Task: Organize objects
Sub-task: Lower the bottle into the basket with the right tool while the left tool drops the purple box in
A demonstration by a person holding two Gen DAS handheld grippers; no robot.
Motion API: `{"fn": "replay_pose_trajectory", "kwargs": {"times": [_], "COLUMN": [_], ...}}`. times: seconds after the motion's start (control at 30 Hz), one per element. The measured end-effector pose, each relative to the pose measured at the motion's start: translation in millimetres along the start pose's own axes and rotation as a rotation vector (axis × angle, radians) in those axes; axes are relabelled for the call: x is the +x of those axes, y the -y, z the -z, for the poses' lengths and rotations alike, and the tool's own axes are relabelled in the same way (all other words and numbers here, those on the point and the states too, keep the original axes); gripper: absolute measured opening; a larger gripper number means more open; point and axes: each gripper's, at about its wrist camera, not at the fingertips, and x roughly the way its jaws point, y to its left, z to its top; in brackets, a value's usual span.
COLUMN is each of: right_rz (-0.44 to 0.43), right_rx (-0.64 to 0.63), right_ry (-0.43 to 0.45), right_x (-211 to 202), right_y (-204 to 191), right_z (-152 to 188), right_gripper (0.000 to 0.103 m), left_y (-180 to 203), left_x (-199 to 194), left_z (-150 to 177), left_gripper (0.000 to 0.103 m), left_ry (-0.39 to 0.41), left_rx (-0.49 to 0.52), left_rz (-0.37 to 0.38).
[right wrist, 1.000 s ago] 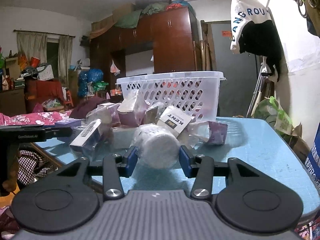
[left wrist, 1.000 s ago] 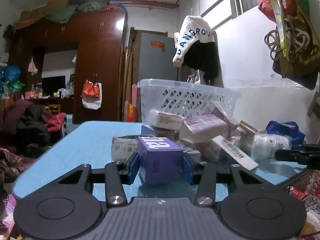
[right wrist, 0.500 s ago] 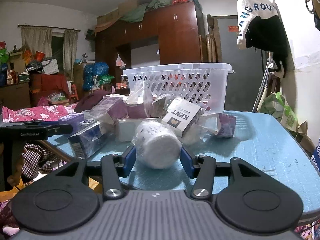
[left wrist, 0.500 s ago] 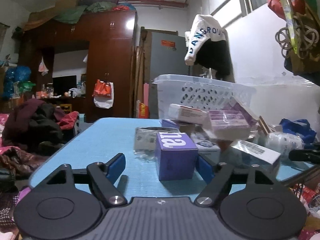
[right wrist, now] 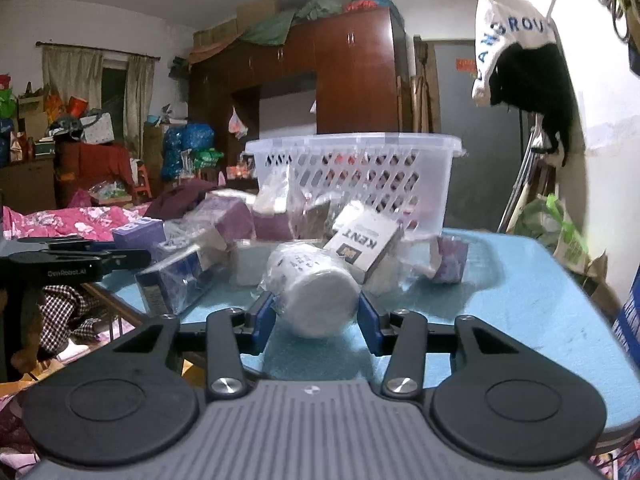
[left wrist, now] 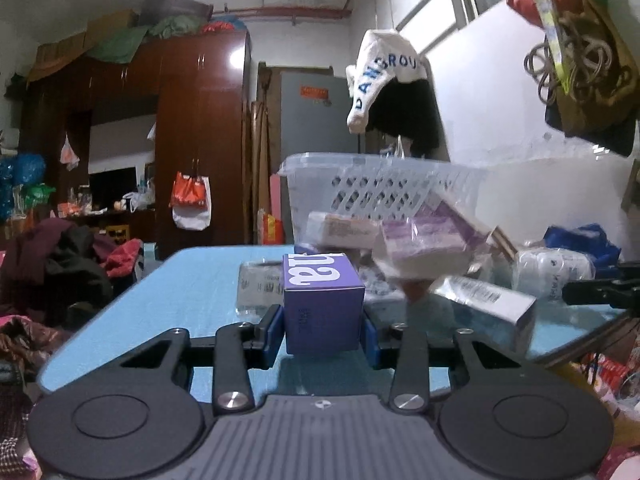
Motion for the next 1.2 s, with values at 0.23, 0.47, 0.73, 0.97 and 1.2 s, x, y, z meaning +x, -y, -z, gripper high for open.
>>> {"fn": "replay_pose_trajectory", "kwargs": {"times": [0.23, 0.47, 0.73, 0.97, 1.2], "right_rz": [-0.026, -0.021, 0.013, 0.067, 0.110], "right_rx": [0.060, 0.104, -0.021, -0.023, -0.052], "right_ry": [0.063, 0.082, 0.109, -0.053, -0.037], "right_x": [-20.3, -18.9, 49.8, 145.9, 127.6], "right_y": [11.7, 20.8, 26.4, 57.8, 46.3], "right_z": [-12.1, -25.6, -129.7, -176.6, -160.0], "right_gripper": [0.048, 0.048, 0.048, 0.049, 0.102], "left_y": [-8.0, -11.3, 1.3, 5.4, 8.6], "left_x": [-2.2, 1.4, 73.8, 195.4, 182.6], "left_z": [-12.6, -28.7, -149.9, -189.3, -168.9], "left_gripper": [0.044, 0.044, 0.044, 0.046, 0.079], "left_ry": [0.033, 0.056, 0.099, -0.142, -0.148], "left_rx": [-0.061, -0.106, -0.069, -0.167, -0.116], "left_rz": [0.018, 0.048, 0.155, 0.174, 0.143]}}
